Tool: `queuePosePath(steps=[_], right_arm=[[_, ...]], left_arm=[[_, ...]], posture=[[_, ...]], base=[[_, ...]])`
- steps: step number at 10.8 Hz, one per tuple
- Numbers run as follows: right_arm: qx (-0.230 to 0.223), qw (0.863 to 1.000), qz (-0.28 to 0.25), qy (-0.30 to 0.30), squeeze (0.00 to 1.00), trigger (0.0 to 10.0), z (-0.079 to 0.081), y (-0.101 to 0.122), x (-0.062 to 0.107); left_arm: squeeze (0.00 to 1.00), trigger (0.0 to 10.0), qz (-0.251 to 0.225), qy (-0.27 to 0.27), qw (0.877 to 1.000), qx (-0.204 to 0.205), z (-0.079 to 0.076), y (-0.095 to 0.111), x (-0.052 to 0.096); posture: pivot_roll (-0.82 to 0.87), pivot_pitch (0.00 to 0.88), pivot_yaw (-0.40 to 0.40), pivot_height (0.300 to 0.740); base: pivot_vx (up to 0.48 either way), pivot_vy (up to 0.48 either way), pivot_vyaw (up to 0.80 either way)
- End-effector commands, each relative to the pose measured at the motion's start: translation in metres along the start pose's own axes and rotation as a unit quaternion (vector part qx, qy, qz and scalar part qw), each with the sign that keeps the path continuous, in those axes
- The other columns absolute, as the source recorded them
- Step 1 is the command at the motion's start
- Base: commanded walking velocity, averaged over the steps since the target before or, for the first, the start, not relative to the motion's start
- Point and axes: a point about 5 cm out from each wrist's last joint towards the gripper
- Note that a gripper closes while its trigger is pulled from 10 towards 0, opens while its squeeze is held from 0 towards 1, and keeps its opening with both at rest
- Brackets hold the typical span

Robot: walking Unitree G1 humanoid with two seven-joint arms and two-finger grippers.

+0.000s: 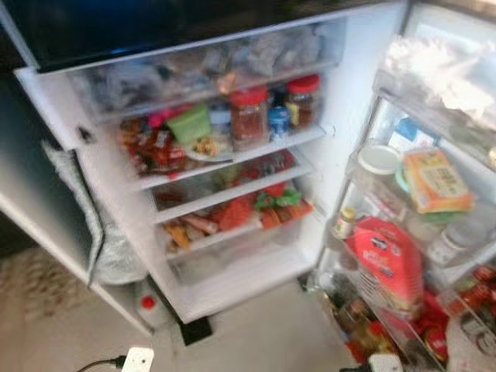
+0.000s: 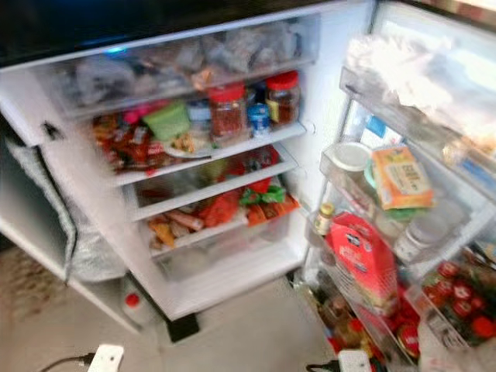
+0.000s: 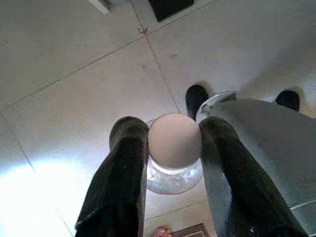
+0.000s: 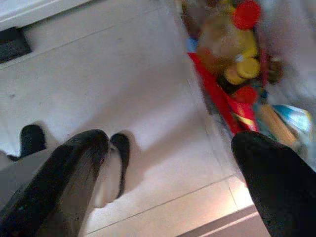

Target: Restocking fridge

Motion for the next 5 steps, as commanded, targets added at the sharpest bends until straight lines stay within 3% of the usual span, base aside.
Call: queuePosePath(steps=[1,4,5], right_arm=[[-0.009,1.0,0.002,0.002,0.0,10.0,0.002,-0.002,0.0002],[0.008,1.0,-0.002,-0.003,0.0,10.0,0.0007,-0.0004,0.0002],[0.023,0.999,-0.01,-0.042,0.0,10.0,-0.0039,0.0011,0.0007]], left_arm=[[0.0,10.0,-0.002,0.006,1.0,0.002,0.0063,-0.0007,0.0012],[0.0,10.0,0.001,0.009,1.0,-0.003,0.0071,-0.0009,0.0012],[0.0,10.0,0.0,0.009,1.0,0.0,0.0072,-0.0008,0.0012]], posture=[[-0.11,0.012,0.064,0.74],[-0.1,0.027,0.062,0.74],[-0.1,0.029,0.062,0.74]], base=[[0.0,0.0,0.0],[0.0,0.0,0.0],[0.0,0.0,0.0]])
Point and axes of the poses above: a point about 5 cm out from each wrist's last joint towards the gripper, its own x axis pointing back from the gripper into the wrist, its own y axis along the axis of the wrist's last joint, z = x × y, and after that the axes turned 6 degrees about x, right-handed
